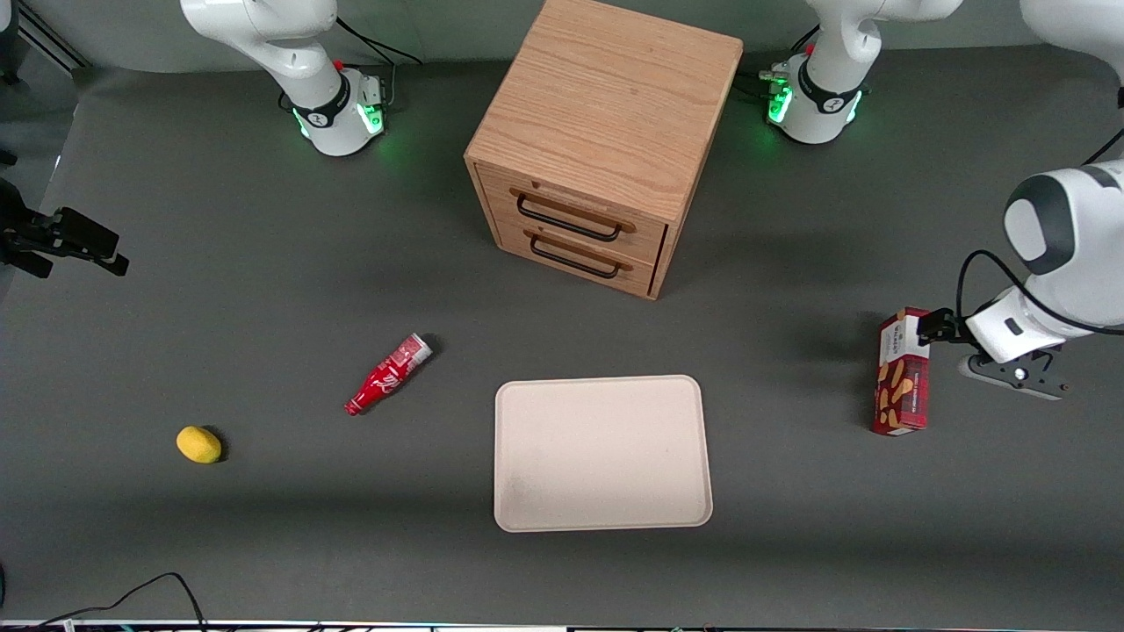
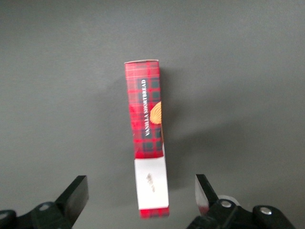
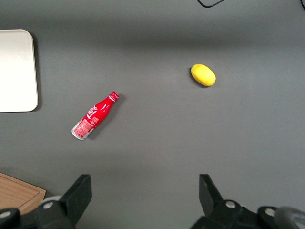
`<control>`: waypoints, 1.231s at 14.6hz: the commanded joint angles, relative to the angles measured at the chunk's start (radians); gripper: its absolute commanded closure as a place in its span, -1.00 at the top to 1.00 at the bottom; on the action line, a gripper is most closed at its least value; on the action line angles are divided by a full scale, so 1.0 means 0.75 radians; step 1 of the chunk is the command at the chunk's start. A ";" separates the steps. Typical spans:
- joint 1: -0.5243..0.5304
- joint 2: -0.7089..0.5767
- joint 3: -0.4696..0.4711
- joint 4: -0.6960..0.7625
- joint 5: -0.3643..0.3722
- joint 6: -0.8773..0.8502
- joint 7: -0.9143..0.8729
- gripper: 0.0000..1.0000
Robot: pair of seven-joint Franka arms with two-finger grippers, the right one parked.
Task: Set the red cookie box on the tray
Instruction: 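Lower the open left gripper around the box and close on it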
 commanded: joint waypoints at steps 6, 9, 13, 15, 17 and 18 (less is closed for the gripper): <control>-0.005 0.163 0.001 -0.067 -0.114 0.262 0.032 1.00; -0.007 0.233 -0.005 -0.075 -0.155 0.346 0.036 1.00; -0.011 0.251 -0.011 -0.075 -0.172 0.373 0.036 1.00; -0.009 0.257 -0.011 -0.077 -0.174 0.375 0.036 1.00; -0.009 0.257 -0.013 -0.077 -0.174 0.381 0.036 0.77; -0.009 0.257 -0.013 -0.081 -0.174 0.381 0.038 0.14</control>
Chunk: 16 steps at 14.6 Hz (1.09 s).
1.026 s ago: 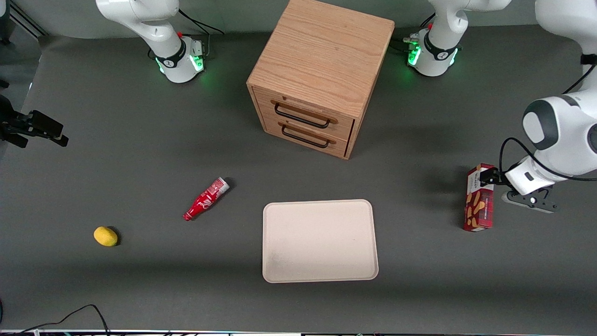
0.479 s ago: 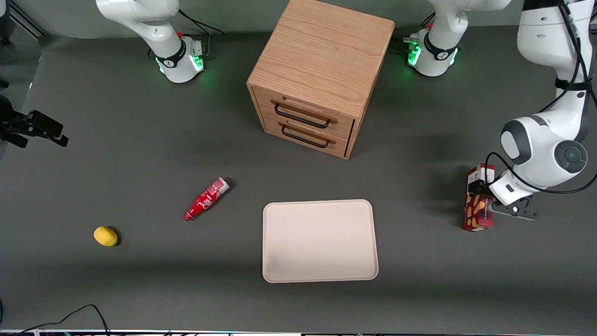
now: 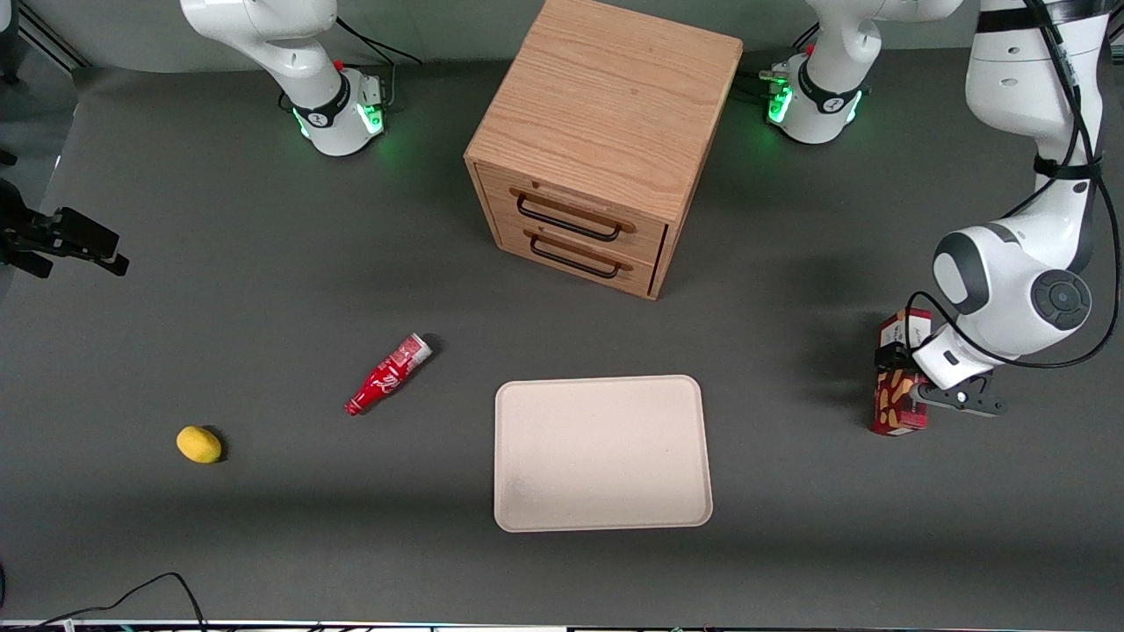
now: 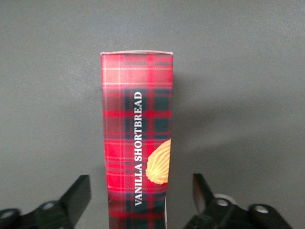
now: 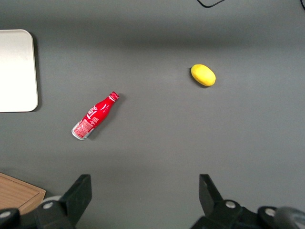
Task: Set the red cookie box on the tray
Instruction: 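Lower the open left gripper around the box and close on it, then lift the gripped box up off the table with the left gripper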
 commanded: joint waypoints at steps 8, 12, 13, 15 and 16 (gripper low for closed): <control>-0.007 -0.004 0.005 -0.017 -0.024 0.022 0.035 -0.95; -0.009 -0.029 0.005 -0.015 -0.024 -0.007 0.035 -0.93; -0.009 -0.055 0.005 -0.013 -0.024 -0.019 0.037 -0.92; -0.013 -0.122 0.007 0.003 -0.022 -0.141 0.027 -0.91; -0.017 -0.163 0.007 0.028 -0.018 -0.211 0.017 -0.90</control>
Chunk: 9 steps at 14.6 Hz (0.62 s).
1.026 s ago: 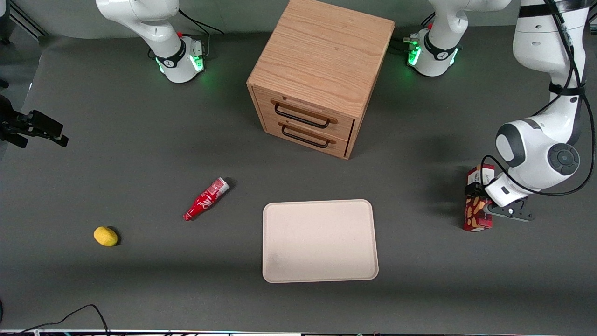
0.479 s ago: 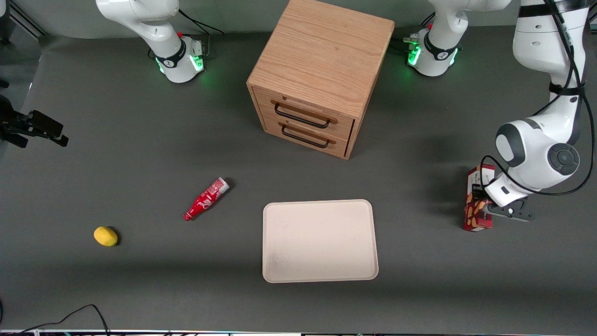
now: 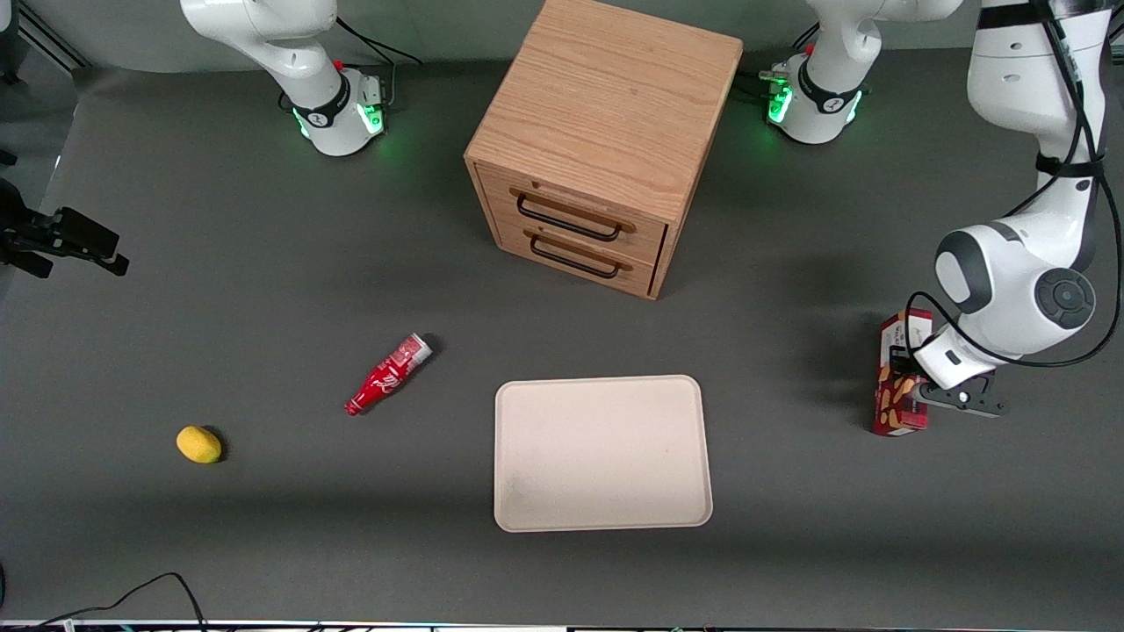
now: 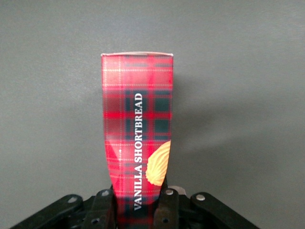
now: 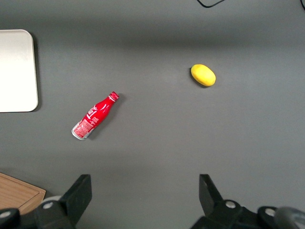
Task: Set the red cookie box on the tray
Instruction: 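Lift the gripped box up off the table with the left gripper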
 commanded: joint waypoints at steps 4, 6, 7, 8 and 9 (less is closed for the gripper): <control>-0.019 -0.202 0.016 0.289 0.078 -0.610 -0.068 -0.87; -0.019 -0.198 0.010 0.518 0.146 -0.884 -0.167 -0.86; -0.021 -0.192 0.010 0.624 0.148 -0.995 -0.177 -0.86; -0.023 -0.188 0.010 0.724 0.149 -1.093 -0.183 -0.86; -0.027 -0.184 0.008 0.818 0.151 -1.181 -0.204 -0.86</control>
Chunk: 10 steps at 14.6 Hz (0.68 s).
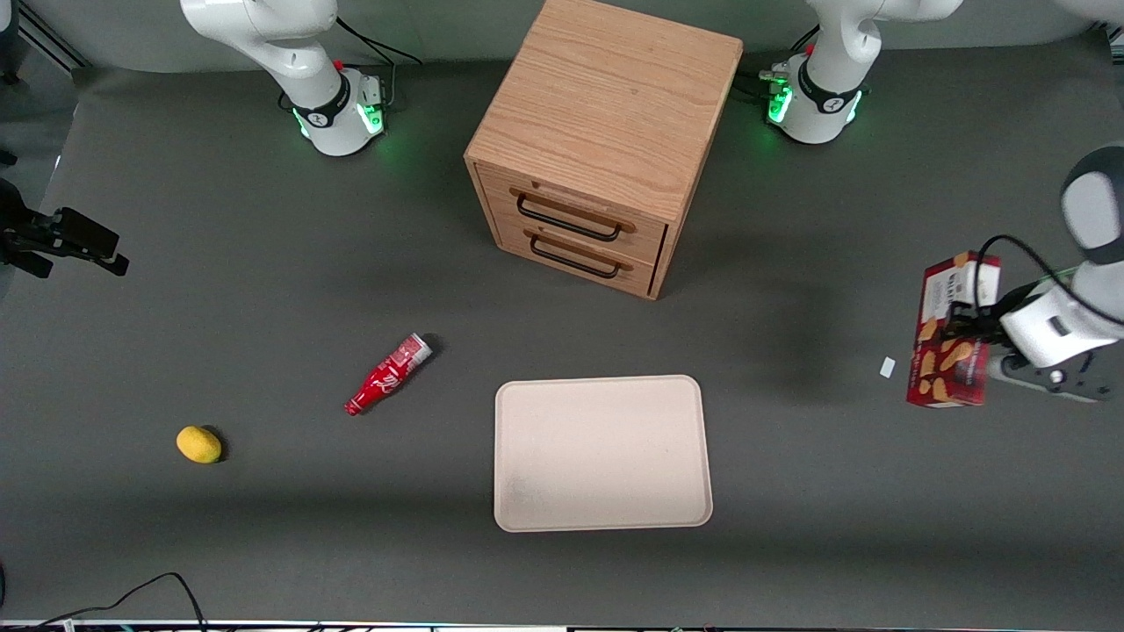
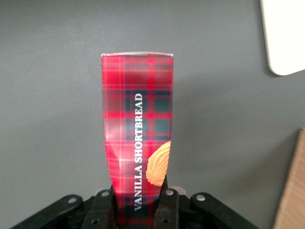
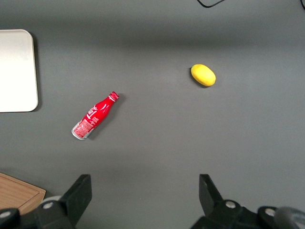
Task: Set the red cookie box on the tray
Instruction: 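Lift the gripped box up off the table with the left gripper, then carry the box over the cream tray and lower it onto the tray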
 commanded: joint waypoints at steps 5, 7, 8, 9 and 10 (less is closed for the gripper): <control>-0.098 0.226 -0.041 0.650 0.015 -0.451 -0.366 -0.86; -0.145 0.342 -0.122 0.765 0.015 -0.416 -0.609 -0.84; -0.155 0.401 -0.165 0.816 0.015 -0.371 -0.720 -0.75; -0.163 0.441 -0.221 0.831 0.017 -0.308 -0.826 -0.73; -0.184 0.469 -0.262 0.831 0.017 -0.229 -0.922 -0.72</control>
